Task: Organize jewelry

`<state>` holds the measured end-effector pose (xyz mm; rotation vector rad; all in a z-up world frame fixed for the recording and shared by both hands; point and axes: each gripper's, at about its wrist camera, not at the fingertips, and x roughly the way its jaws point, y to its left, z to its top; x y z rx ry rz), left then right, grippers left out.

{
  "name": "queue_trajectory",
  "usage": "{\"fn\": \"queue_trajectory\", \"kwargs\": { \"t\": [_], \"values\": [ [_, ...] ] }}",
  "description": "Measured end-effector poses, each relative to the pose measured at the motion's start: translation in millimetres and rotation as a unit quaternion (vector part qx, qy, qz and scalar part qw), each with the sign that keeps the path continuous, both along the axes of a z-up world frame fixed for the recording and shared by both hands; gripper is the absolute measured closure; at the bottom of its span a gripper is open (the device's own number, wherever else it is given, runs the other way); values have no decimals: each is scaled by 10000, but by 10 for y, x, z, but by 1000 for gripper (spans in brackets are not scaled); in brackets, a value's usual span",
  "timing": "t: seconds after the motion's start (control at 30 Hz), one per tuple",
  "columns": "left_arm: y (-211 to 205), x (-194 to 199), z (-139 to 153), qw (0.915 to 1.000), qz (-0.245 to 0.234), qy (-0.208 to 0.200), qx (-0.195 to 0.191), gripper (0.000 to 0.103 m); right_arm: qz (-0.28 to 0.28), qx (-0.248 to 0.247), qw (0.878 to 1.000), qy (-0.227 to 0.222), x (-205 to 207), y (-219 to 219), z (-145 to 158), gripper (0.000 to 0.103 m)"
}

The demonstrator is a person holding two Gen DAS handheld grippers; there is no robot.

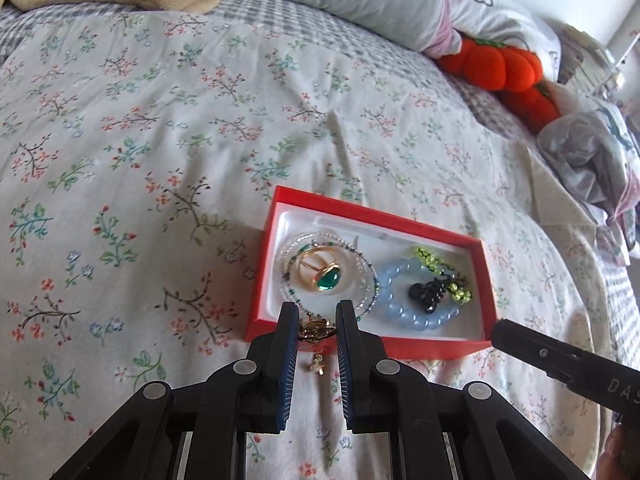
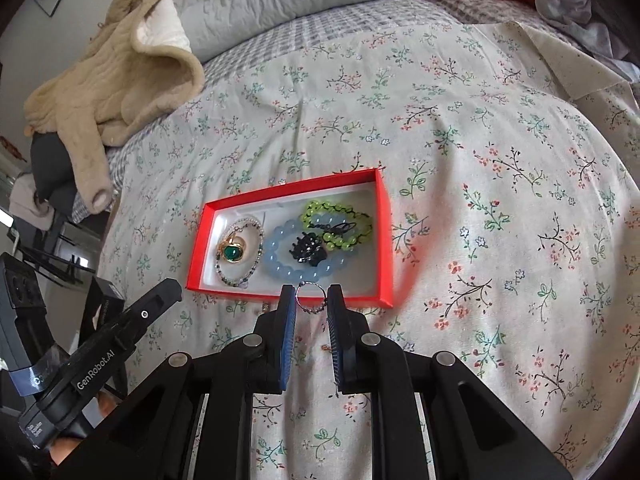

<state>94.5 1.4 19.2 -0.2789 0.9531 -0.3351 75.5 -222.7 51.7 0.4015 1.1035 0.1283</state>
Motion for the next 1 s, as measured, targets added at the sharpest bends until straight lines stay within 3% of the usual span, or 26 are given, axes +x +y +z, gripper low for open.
{"fn": "queue_trajectory", "kwargs": {
  "t": [0.47, 0.6, 0.87, 1.0],
  "values": [
    [-157, 142, -131, 9999, 30, 130, 2, 89, 3, -24, 9999, 127, 86, -111, -99, 86],
    [-183, 121, -120, 9999, 26, 90, 96, 75, -3, -27, 9999, 149, 99, -109, -114, 86],
    [-155, 77, -83, 9996, 57, 53, 254, 64, 55, -71, 9999, 106, 134, -68, -117, 85],
    [-144, 50, -78, 9993, 76, 89, 359, 58, 106, -150, 9998, 72, 142, -37, -104, 72]
  ]
}}
